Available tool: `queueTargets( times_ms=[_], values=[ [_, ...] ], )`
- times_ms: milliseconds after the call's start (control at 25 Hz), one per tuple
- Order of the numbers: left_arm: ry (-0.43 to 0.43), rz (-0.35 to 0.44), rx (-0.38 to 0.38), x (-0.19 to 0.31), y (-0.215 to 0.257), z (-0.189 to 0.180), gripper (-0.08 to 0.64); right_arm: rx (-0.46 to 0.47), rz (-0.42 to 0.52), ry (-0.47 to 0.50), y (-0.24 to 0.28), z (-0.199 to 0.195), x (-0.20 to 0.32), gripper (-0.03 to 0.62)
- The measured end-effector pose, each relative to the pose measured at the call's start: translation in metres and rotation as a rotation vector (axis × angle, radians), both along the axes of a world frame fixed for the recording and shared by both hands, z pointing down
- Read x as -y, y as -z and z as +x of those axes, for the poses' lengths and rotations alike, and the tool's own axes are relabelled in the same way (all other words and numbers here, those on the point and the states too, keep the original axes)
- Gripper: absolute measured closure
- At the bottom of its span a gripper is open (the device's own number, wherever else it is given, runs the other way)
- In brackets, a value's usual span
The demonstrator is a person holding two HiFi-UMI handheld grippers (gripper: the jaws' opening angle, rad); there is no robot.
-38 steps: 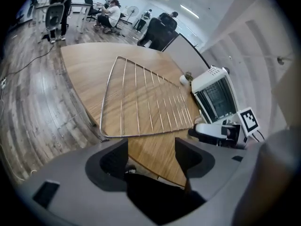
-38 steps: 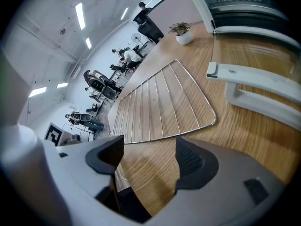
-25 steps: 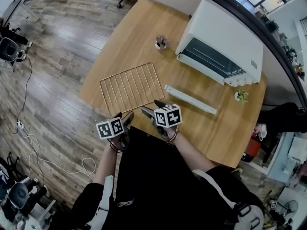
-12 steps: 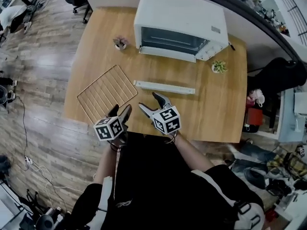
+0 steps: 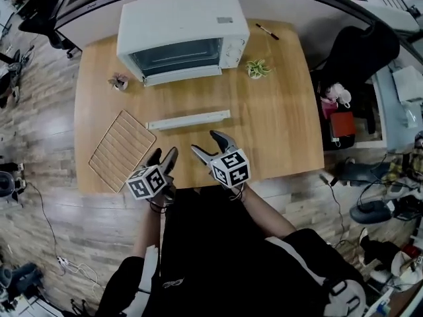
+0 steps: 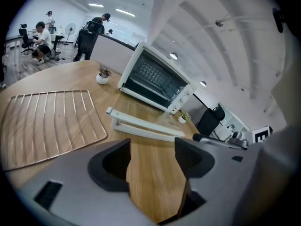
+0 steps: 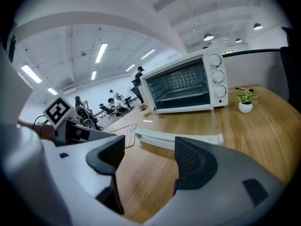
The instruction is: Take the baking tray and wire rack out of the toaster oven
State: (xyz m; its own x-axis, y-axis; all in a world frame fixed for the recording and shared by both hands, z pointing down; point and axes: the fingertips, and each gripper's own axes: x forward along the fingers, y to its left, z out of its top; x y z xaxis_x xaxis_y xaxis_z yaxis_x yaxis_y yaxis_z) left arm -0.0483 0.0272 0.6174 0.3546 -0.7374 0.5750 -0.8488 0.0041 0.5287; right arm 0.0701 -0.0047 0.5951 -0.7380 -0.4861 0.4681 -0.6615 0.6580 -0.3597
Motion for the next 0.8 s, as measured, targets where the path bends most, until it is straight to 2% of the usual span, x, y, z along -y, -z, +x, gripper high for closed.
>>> queueTargets(
  times_ms=[160, 320, 520, 800],
  values=[
    [0.031, 0.089, -0.074, 0.013, 0.018, 0.028, 0.267, 0.082, -0.017, -0.058, 0.006, 0.030, 0.004, 0.252],
    [0.050, 0.153, -0.124, 0.026, 0.039, 0.042, 0.265, 0.157, -0.017, -0.100, 0.018, 0.041, 0.016, 0.255],
    [0.056, 0.238, -0.075, 0.047, 0.062, 0.035, 0.267, 0.238, -0.011, -0.119, 0.033, 0.033, 0.036, 0.253],
    [0.113, 0.266, -0.154, 0.085, 0.071, 0.017, 0.267, 0.283, -0.018, -0.141, 0.040, 0.019, 0.075, 0.255]
  ],
)
